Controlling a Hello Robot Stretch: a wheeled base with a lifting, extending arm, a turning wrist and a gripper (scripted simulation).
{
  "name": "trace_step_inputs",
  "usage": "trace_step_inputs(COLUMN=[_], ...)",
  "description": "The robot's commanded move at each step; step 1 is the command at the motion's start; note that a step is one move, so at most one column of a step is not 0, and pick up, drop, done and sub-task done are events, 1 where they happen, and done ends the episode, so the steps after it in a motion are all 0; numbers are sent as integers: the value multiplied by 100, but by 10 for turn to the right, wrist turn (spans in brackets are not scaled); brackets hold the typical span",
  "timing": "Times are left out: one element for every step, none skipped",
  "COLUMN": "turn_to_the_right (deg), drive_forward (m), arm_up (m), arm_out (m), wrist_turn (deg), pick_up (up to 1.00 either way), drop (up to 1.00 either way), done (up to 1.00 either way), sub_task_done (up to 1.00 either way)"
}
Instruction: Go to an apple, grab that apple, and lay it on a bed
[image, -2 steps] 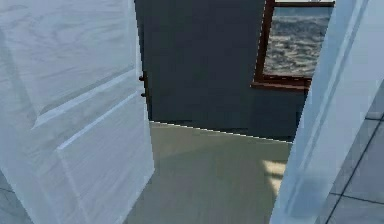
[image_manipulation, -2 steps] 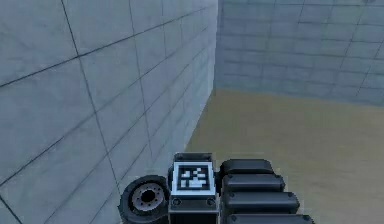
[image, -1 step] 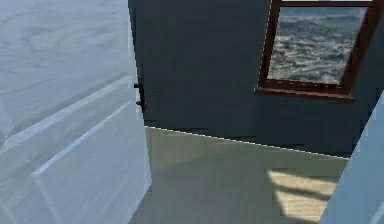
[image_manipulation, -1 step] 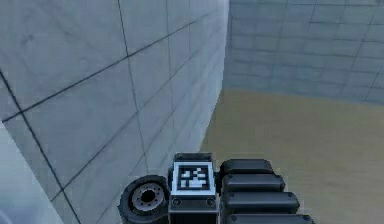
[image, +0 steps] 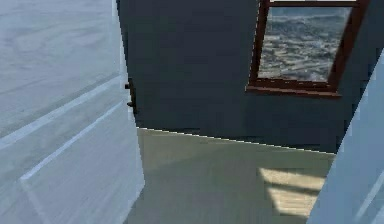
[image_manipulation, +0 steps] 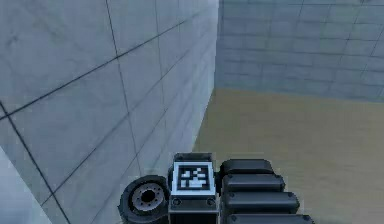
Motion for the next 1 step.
trace_step_inputs(turn_to_the_right=[-450], drive_forward=[0], arm_up=[0], arm_out=[0], wrist_turn=[0], pick_up=[0], drop=[0], done=[0], sub_task_done=[0])
